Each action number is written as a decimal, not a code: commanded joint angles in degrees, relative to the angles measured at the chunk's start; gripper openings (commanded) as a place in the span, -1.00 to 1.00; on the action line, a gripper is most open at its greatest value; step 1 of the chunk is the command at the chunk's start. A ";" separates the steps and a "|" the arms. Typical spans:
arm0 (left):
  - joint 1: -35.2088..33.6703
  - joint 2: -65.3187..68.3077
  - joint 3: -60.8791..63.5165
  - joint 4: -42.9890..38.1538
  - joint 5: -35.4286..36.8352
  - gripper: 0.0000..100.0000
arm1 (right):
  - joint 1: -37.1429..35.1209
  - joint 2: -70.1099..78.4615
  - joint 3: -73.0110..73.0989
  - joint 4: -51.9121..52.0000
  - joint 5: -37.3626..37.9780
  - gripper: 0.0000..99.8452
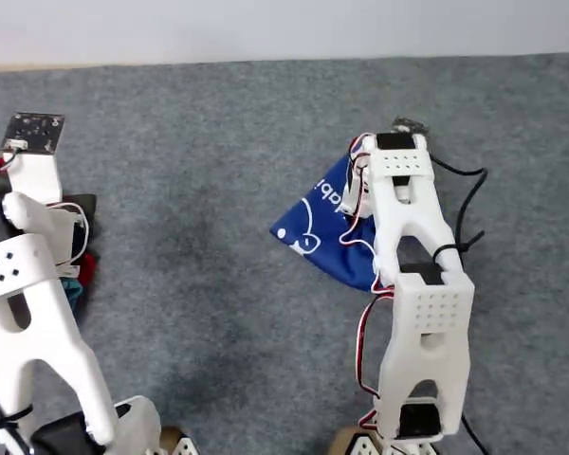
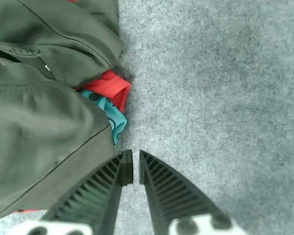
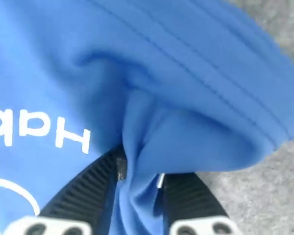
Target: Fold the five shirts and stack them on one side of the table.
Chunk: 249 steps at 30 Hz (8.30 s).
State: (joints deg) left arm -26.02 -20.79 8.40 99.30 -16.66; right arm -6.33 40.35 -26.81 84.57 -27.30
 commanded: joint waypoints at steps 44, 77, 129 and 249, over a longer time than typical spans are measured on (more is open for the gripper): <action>-0.44 -2.02 -0.40 1.23 -0.35 -0.94 | 47.69 -7.52 -1.14 -4.79 57.14 -0.90; -0.44 -2.11 -0.31 1.23 -0.35 -0.94 | 35.21 -15.08 2.46 17.80 55.21 -0.95; -1.49 -13.19 8.48 1.14 -3.25 -0.81 | 20.97 -35.65 13.89 18.24 50.73 -0.95; 5.36 12.22 -5.76 -13.54 2.37 -0.56 | 1.54 -30.11 21.36 13.05 40.53 -0.56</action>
State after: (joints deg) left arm -18.81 -8.04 2.24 85.41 -13.58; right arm -4.48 5.19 2.99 98.02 14.55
